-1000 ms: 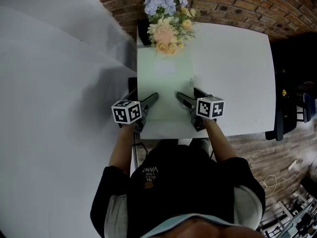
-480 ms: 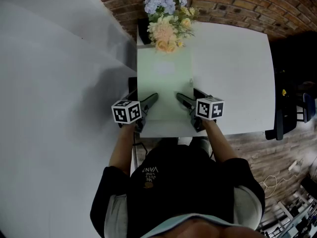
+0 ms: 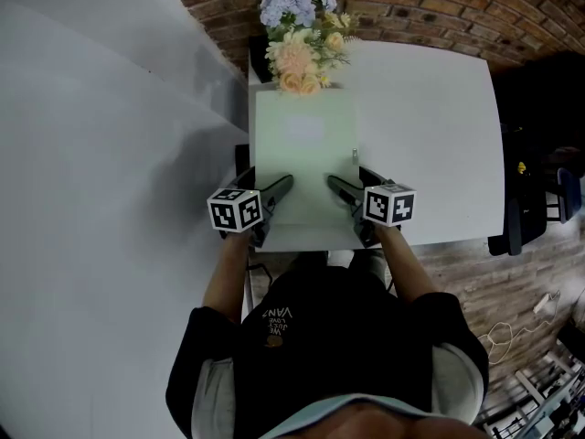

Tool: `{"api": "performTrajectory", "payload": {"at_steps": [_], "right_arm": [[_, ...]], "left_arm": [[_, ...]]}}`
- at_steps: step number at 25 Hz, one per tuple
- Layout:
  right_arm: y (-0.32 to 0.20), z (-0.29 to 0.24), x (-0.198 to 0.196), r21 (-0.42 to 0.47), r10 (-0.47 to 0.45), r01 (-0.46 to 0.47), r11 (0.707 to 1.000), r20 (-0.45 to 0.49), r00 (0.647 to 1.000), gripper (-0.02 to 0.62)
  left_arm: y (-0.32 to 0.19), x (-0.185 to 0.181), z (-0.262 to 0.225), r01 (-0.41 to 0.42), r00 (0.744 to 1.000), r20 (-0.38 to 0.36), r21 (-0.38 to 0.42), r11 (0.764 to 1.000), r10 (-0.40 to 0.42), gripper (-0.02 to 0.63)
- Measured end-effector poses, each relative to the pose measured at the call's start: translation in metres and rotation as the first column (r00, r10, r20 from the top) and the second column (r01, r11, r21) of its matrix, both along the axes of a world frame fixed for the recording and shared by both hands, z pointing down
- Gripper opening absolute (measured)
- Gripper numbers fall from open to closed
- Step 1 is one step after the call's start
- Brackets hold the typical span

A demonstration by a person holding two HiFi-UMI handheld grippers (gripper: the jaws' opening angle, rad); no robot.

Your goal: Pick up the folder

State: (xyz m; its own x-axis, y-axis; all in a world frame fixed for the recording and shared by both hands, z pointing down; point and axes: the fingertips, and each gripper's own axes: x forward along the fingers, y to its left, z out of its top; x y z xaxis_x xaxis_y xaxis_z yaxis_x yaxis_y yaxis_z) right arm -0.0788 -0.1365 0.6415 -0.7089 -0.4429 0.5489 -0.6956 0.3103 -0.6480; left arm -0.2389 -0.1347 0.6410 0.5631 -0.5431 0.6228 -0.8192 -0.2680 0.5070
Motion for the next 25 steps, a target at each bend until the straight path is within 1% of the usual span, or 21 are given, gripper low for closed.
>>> {"api": "performTrajectory", "payload": {"at_steps": [6,13,25], "right_arm": [[0.005,-0.003,0.017,0.013,0.014,-0.014,1.0,-0.019,1.0,0.387],[0.008,-0.009,0.042,0.02,0.047,-0.047,0.999,-0.02,0.999,0.387],[0.009,-0.019,0.087,0.037,0.09,-0.089,0.995,-0.036,0.995,0.383]], "left_arm": [[0.004,0.016,-0.001,-0.01,1.0,-0.015,0.001,1.0,0.01,0.436],[0.001,0.04,-0.007,-0.044,0.999,-0.021,0.021,0.999,0.044,0.43],[-0.004,0.083,-0.015,-0.079,0.996,-0.037,0.029,0.996,0.08,0.422]]}}
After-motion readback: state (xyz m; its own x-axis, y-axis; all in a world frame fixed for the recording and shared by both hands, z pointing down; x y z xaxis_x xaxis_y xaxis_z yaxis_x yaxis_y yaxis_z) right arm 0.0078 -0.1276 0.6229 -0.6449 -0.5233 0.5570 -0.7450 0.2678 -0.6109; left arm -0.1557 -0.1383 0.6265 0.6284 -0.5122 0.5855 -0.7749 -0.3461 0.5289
